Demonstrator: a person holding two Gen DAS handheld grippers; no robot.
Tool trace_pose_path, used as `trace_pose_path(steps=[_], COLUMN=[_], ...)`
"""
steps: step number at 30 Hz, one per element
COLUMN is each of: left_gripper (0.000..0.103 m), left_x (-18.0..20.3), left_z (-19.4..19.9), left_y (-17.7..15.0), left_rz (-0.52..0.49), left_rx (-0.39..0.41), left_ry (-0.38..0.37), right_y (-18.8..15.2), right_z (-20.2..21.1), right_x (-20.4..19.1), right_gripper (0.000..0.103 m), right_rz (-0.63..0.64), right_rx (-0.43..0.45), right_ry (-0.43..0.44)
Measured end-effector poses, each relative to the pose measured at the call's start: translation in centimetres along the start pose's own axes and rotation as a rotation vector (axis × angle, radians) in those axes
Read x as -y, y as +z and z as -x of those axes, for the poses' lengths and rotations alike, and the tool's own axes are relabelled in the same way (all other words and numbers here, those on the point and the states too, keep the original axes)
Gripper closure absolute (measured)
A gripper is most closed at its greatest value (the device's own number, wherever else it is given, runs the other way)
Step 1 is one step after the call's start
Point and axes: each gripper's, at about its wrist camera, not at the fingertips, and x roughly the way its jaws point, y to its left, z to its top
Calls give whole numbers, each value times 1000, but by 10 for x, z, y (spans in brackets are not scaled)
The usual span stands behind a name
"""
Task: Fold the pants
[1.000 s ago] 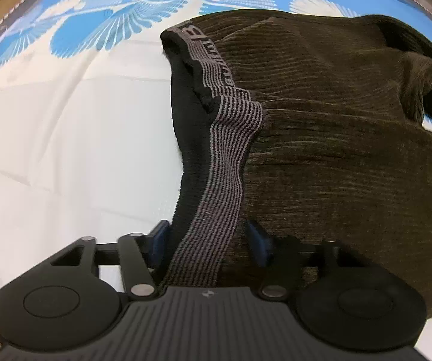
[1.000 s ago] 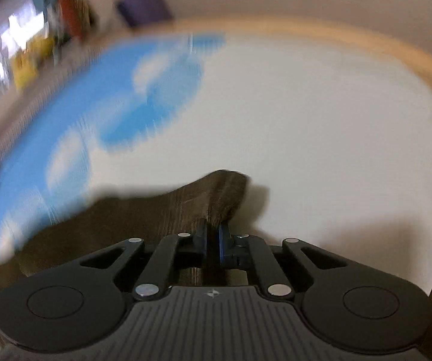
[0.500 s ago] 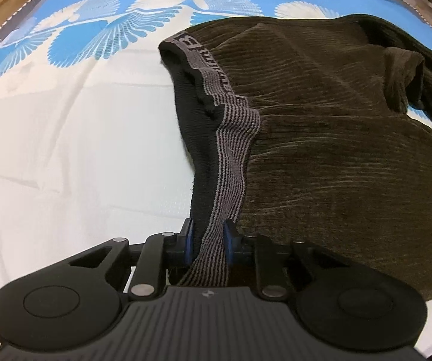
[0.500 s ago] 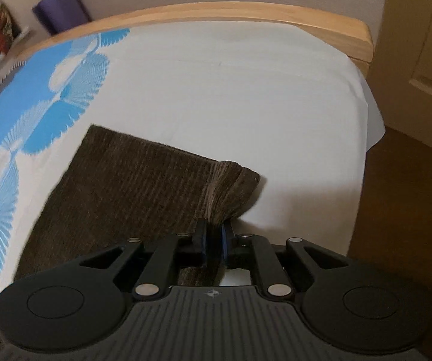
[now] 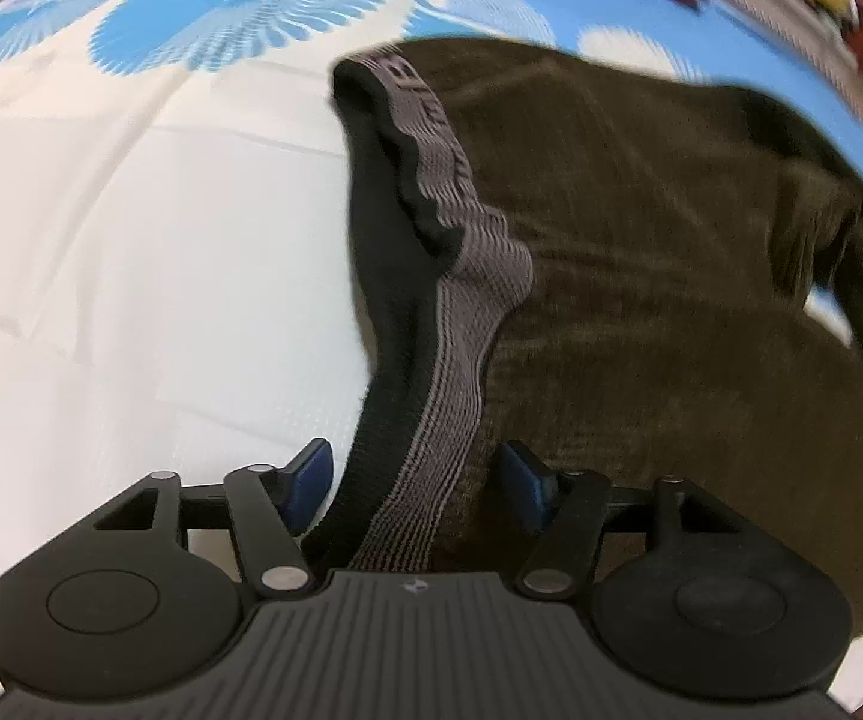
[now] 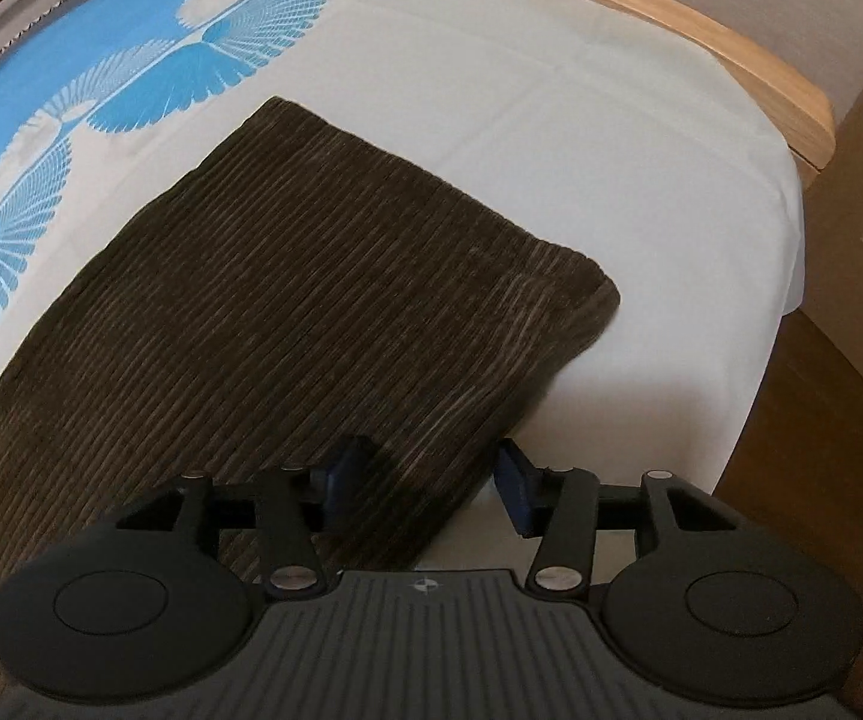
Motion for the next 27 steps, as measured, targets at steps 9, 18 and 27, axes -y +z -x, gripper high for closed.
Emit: trace_pose_path(steps=[9, 18, 27], left_gripper=[81, 77, 72], left_x=[6, -32, -4], left_z=[32, 53, 79], left_y=[-10, -28, -17], left_rz=[-124, -49, -50], left_rx=[107, 82, 234], left_ry=[40, 91, 106], right_y=[-5, -20, -24], right_z=[16, 24, 112], right_x=[-8, -25, -40], right_gripper=[96, 90, 77], right_rz=[16, 150, 156], right_rx=[61, -11, 459], right_ry=[2, 30, 226])
